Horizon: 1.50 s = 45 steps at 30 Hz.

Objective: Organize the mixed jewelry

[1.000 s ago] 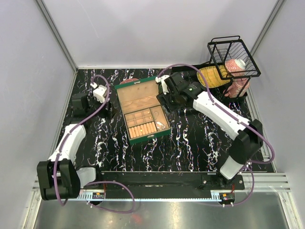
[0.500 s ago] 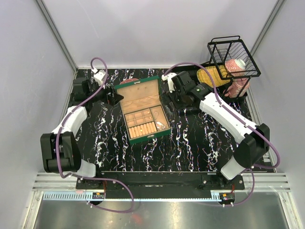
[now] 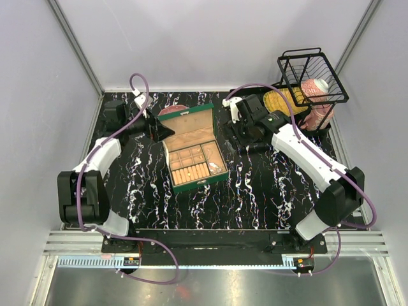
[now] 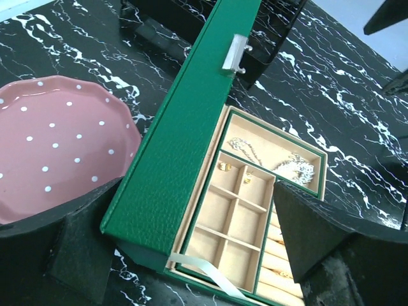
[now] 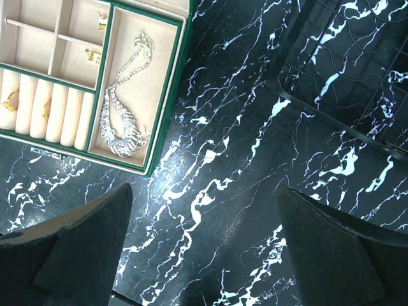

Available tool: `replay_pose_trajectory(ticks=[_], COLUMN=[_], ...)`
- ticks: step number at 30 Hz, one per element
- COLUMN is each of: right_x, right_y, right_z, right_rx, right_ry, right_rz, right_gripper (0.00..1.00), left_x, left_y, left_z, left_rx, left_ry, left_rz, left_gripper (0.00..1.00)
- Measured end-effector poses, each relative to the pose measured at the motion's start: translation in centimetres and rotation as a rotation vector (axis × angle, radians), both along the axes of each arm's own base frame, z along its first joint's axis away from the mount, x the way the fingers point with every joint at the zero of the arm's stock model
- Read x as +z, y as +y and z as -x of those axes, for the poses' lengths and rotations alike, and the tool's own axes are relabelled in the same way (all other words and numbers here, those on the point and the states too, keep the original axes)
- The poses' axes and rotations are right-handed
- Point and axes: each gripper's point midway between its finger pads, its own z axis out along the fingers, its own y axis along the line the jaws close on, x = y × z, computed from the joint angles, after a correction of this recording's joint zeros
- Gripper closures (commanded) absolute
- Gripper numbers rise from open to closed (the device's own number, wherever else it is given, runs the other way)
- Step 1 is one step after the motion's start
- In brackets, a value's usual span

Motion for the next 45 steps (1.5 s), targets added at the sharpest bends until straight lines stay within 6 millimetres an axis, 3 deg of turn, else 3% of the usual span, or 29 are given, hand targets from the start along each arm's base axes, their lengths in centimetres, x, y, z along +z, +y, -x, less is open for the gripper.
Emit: replay_pose_trajectory(ticks=[4,10,16,24,29,40,45], right_x=[0.2,0.9,1.3,2.3,2.9,4.0,3.9], right_y=[-0.3,-0.9,-1.5,-2.3,-3.6,-5.6,-6.2], right_z=[0.0,0.0,0.2,0.1,-0.1,-0.3,-0.4], right_rx=[-0.005,-0.015,-0.027,-0.042,-0.072,-0.125,-0.14], right_ry=[-0.001,-0.014,-0.024,-0.043,-0.062,-0.108,-0.113], right_rz=[-0.007,-0.027,-0.039,-0.071,-0.084,-0.096,-0.098], right_gripper=[0.0,0.0,0.0,0.0,0.0,0.0,0.0], left_x=[0.7,2.7,3.4,4.2,2.6,-5.8,-8.0], left_y=[-0.4,-0.5,-0.7,-2.0,-3.8,-8.7,-10.2], left_z=[1.8,6.1,10.9,13.4,13.1,10.5,10.3], left_rx=[-0.018,-0.045,-0.072,-0.12,-0.142,-0.152,-0.169], left_ry=[-0.01,-0.073,-0.114,-0.142,-0.117,-0.044,-0.072], left_rz=[-0.003,-0.022,-0.044,-0.05,-0.107,-0.387,-0.479], left_gripper=[0.01,0.01,0.01,0.01,0.01,0.01,0.01])
